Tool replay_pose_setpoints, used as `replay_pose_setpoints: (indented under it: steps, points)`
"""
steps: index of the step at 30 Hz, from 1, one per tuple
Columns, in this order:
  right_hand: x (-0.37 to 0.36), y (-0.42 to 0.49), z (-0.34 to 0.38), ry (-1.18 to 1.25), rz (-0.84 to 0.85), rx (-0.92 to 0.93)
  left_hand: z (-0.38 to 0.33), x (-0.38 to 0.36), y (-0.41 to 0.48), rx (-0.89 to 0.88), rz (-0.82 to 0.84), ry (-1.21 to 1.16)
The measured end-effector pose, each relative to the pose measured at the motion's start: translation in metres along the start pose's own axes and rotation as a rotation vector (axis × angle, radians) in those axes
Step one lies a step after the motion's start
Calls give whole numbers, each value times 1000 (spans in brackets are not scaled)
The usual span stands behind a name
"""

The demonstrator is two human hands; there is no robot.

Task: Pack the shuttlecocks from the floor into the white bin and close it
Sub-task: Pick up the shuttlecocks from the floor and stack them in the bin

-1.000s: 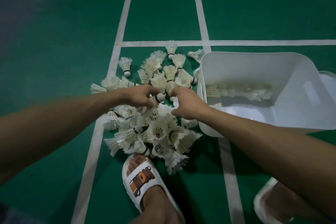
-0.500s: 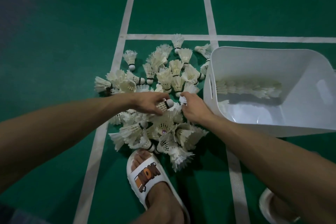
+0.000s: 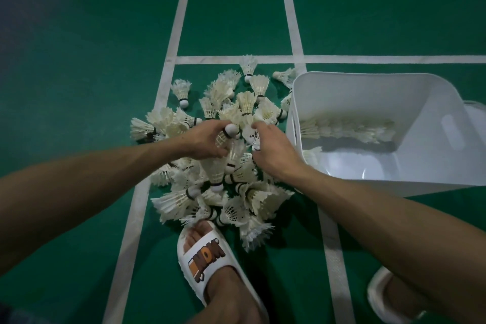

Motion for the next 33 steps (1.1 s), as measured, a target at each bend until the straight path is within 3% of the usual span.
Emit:
replay_pose_setpoints:
  steps: [8,19,29,33]
  points:
    - [57,18,32,-130,-145,185,-19,50,-10,-22,-3,-260]
    - [178,20,-10,198,-337,61,-112,104,4,-138,-131,-417]
    - [208,9,-77,370,-442,-13,-182,90,45,-215,-245,-426]
    - [200,1,-91,481,-449,-56,-192,71,67,-171,-412,-399]
Point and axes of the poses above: each hand's wrist, its own y-axis towards the middle knuckle, its own x-axis out of the back of the hand, z = x × y, the point moved 3 cm from there along y, towards the middle knuckle, and after that the axes turned 6 degrees about x, right-handed, at the moved point
